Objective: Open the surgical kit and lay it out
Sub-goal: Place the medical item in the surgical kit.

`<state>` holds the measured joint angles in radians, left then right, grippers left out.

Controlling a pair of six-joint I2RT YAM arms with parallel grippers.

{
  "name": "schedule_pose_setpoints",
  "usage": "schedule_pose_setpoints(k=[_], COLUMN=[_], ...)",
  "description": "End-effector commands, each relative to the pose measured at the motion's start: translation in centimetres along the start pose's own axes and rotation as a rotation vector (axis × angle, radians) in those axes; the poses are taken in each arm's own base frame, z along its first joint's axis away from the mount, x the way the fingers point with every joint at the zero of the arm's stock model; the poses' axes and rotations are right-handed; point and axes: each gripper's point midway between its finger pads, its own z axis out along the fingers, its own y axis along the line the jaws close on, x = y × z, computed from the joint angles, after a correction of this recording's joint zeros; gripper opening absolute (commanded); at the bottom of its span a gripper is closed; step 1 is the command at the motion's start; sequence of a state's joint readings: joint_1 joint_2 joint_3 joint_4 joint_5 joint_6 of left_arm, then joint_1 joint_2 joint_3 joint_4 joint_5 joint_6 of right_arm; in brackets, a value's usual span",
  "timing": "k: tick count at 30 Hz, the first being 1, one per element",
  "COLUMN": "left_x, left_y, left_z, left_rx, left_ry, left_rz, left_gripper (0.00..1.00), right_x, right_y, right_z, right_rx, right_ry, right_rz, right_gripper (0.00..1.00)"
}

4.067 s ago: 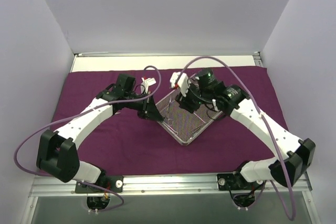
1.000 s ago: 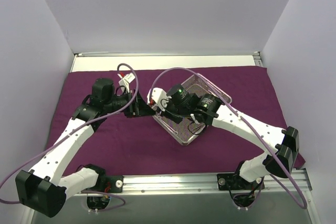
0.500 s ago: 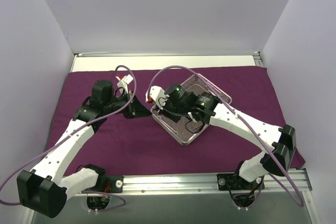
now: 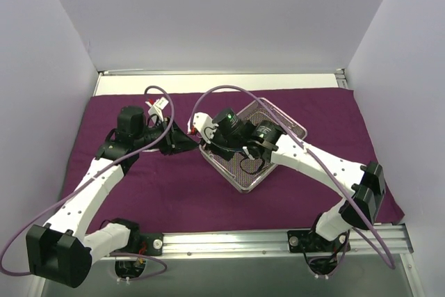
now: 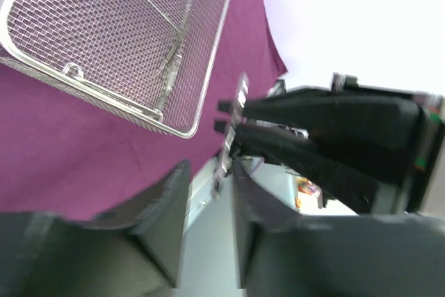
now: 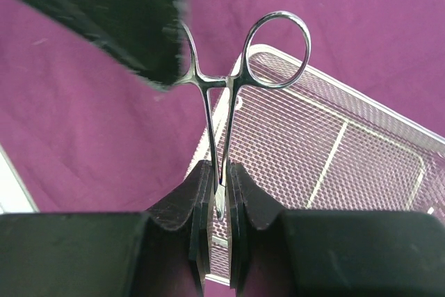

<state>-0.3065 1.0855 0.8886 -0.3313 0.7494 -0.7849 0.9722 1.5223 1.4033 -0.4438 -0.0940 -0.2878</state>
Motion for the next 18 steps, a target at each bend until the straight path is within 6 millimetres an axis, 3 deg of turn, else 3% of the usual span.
schedule_pose_setpoints(k=[1,4,7,10,12,14,15,18], left_x=[-2.0,-2.0,-1.9,-2.0,-2.2,-2.9,-3.2,-5.1], left_y=[-0.7,-0.6,-0.5,-0.2,0.0,0.8,1.4,3.7], left_z=[0.0,0.0,0.1,0.2,0.2,-0.1,-0.1,-1.0], left_rx=[0.009,0.008,0.011,0.004,-0.003,-0.024,-0.037,-0.074], left_ry=[-0.071,-0.074,-0.067,-0.064,-0.071,-0.090,-0.091,-0.135], left_rz=[0.046,0.047,0.044,0.042,0.040,0.033,0.019,0.008], left_gripper=[0.42,0.40,0.15,0.02,0.02,0.02,0.02,0.02], right_x=[-2.6,-2.6,-2.6,-2.6,-2.5,-2.3,-2.2,-2.2], right_y=[0.6,0.6,0.5,0.4,0.2,-0.5,-1.1,-2.3], right_z=[-0.6,-0.4,-0.3,-0.3,-0.2,-0.1,-0.1,-0.6], right_rx=[-0.039,-0.047,-0.048,-0.048,-0.043,-0.017,0.007,0.044], right_ry=[-0.080,-0.079,-0.081,-0.080,-0.077,-0.071,-0.066,-0.073], right_rz=[-0.004,-0.008,-0.008,-0.007,0.001,0.024,0.043,0.063], right_gripper=[0.00,0.00,0.00,0.00,0.00,0.14,0.26,0.39])
